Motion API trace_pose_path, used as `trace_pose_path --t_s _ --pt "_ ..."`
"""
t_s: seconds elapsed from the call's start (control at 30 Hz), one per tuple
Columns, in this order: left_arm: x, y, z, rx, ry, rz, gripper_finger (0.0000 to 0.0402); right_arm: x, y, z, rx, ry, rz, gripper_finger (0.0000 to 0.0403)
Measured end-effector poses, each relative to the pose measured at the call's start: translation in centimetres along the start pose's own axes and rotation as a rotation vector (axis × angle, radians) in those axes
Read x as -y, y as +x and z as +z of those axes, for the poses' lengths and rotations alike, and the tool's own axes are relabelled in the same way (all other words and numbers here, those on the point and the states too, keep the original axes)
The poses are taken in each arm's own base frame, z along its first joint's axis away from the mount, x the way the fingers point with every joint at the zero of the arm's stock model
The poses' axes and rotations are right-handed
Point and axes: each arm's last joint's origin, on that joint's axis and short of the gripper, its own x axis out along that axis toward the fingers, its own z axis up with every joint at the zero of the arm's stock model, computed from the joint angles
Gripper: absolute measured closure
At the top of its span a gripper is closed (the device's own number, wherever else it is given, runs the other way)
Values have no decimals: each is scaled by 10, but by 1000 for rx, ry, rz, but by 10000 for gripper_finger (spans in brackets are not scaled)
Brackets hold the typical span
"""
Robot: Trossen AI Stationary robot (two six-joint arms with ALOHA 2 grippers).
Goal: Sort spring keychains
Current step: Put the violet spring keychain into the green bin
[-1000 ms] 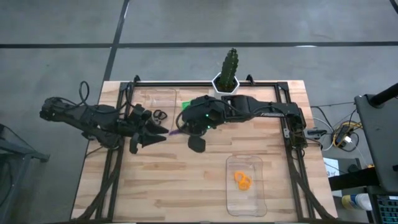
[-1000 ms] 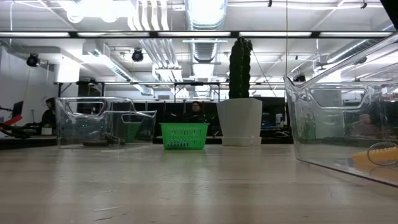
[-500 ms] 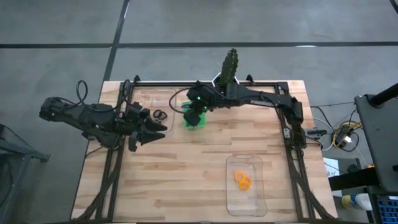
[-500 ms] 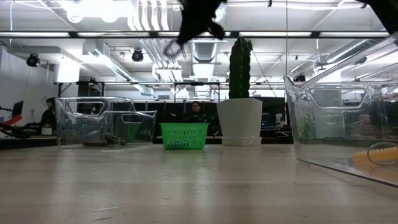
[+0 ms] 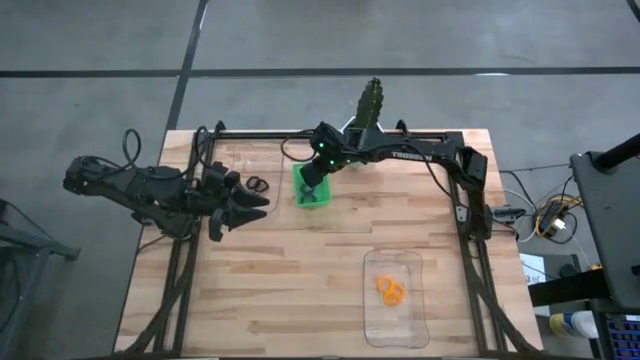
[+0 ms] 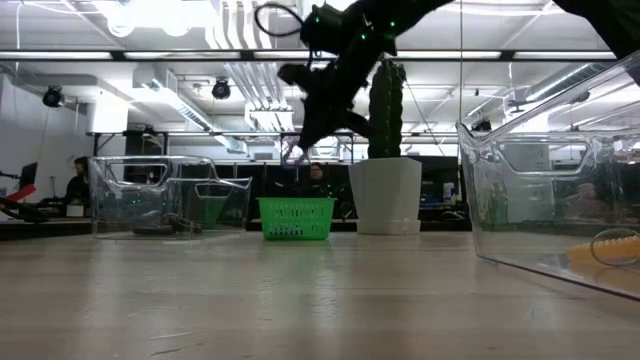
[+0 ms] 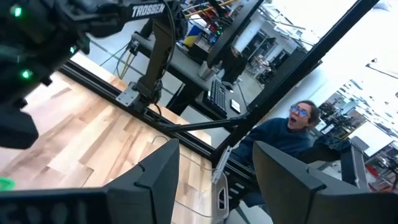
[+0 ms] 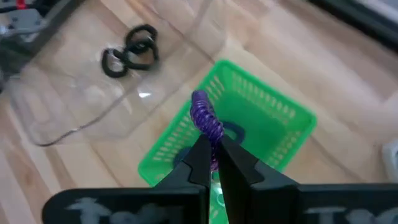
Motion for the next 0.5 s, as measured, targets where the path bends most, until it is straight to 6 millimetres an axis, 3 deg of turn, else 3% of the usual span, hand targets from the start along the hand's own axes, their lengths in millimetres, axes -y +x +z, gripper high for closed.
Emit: trace_pose_path --t_s 0.2,0.5 --pt "0 0 0 1 8 1 205 18 17 -13 -55 84 -31 390" --pt "0 0 0 4 17 6 205 19 29 -25 -64 96 28 377"
